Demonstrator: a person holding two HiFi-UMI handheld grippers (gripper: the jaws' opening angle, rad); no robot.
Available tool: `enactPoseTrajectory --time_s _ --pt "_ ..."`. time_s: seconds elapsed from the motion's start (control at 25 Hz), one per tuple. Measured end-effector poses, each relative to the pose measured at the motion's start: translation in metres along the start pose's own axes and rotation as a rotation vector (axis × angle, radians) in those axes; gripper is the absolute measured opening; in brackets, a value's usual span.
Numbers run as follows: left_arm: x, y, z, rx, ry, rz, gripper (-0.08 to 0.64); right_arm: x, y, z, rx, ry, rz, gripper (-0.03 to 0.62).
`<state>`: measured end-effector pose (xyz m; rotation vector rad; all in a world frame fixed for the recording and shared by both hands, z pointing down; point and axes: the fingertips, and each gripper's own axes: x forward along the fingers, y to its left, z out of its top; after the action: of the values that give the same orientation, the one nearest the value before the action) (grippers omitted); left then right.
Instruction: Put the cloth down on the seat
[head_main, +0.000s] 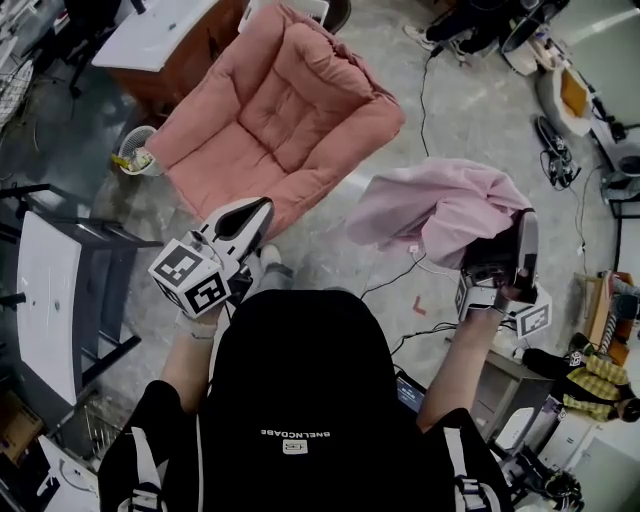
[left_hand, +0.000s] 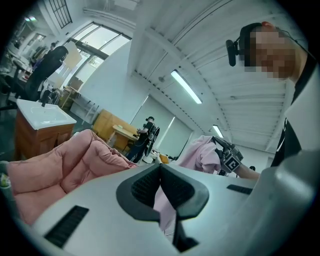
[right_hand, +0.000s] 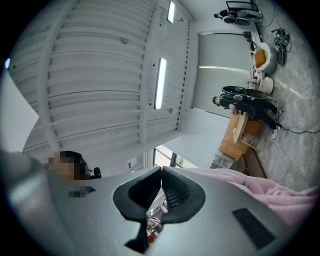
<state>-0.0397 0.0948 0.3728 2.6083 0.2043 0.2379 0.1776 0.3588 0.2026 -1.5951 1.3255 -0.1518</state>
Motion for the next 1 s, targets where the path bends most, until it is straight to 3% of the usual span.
enactPoseTrajectory --time_s 0.52,0.76,0.84,1.0 --pt "-0.007 0.087 0.049 0.046 -0.008 -0.012 0.014 0.14 0.01 -0.001 -0.06 -0.037 0.073 0.026" --pt "-0.008 0.104 0.071 0.073 -0.044 0.032 0.014 0.209 0.03 -0.007 -0.026 -0.045 0.208 0.026" --pt "-0.011 0.107 0.077 0.077 -0.063 0.05 0.014 0.23 0.036 -0.016 -0.028 -0.016 0.236 0.026" --pt "-0.01 0.108 0.091 0.091 -0.086 0.073 0.014 0.274 0.015 -0.049 0.027 0.094 0.205 0.025"
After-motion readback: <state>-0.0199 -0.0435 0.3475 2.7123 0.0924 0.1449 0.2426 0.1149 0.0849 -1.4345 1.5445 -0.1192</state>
